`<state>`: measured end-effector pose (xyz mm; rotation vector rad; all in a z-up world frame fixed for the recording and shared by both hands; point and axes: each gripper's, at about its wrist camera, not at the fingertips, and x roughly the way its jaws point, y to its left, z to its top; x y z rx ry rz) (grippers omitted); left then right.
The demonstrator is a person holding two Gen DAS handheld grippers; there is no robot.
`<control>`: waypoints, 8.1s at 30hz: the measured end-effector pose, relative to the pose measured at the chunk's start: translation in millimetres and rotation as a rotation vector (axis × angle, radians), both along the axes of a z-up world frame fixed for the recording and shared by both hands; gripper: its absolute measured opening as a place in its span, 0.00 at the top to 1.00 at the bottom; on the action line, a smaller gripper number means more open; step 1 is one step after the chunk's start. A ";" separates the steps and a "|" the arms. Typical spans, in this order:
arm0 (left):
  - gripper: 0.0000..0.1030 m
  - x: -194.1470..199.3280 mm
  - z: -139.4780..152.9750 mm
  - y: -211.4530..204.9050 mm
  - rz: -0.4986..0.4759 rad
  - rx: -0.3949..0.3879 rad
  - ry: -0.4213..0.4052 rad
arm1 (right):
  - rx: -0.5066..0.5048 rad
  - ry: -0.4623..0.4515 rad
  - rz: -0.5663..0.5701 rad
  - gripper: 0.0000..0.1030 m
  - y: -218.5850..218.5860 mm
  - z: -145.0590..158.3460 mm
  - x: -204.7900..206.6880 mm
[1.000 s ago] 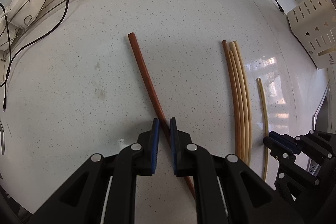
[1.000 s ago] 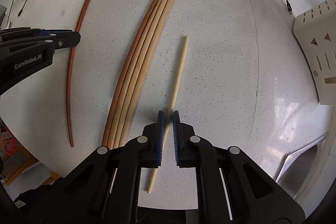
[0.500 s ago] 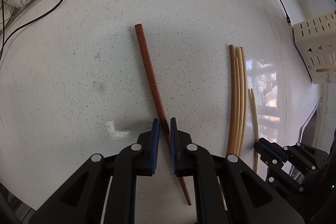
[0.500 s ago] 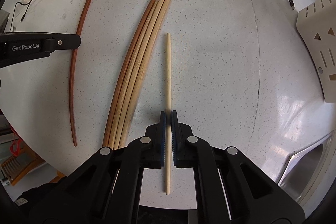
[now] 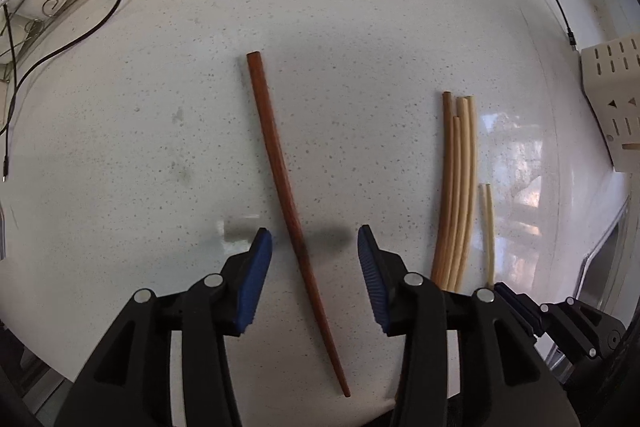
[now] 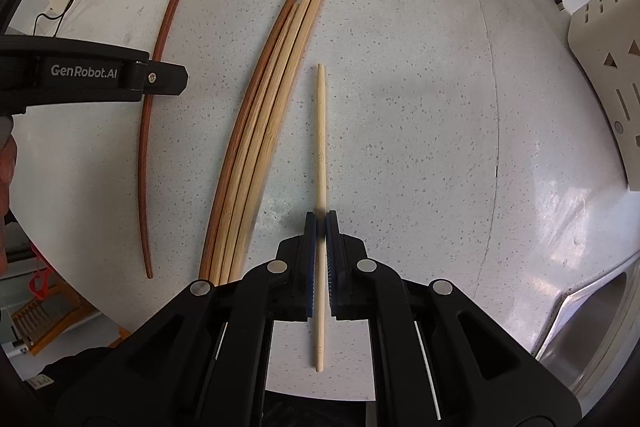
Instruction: Organize utensils
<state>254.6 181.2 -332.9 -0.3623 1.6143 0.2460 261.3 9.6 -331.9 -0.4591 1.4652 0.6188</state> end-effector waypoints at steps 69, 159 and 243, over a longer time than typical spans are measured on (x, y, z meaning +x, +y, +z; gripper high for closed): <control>0.94 0.8 2.1 -11.0 0.000 0.043 0.069 | 0.044 0.060 0.004 0.96 -3.6 3.9 8.5; 0.94 110.8 284.0 -237.5 -0.497 -0.080 -1.319 | 0.554 -0.936 -0.621 0.96 -309.1 279.7 118.6; 0.49 104.8 273.1 -191.2 -0.368 0.038 -1.412 | 0.650 -1.034 -0.484 0.78 -304.7 256.7 133.2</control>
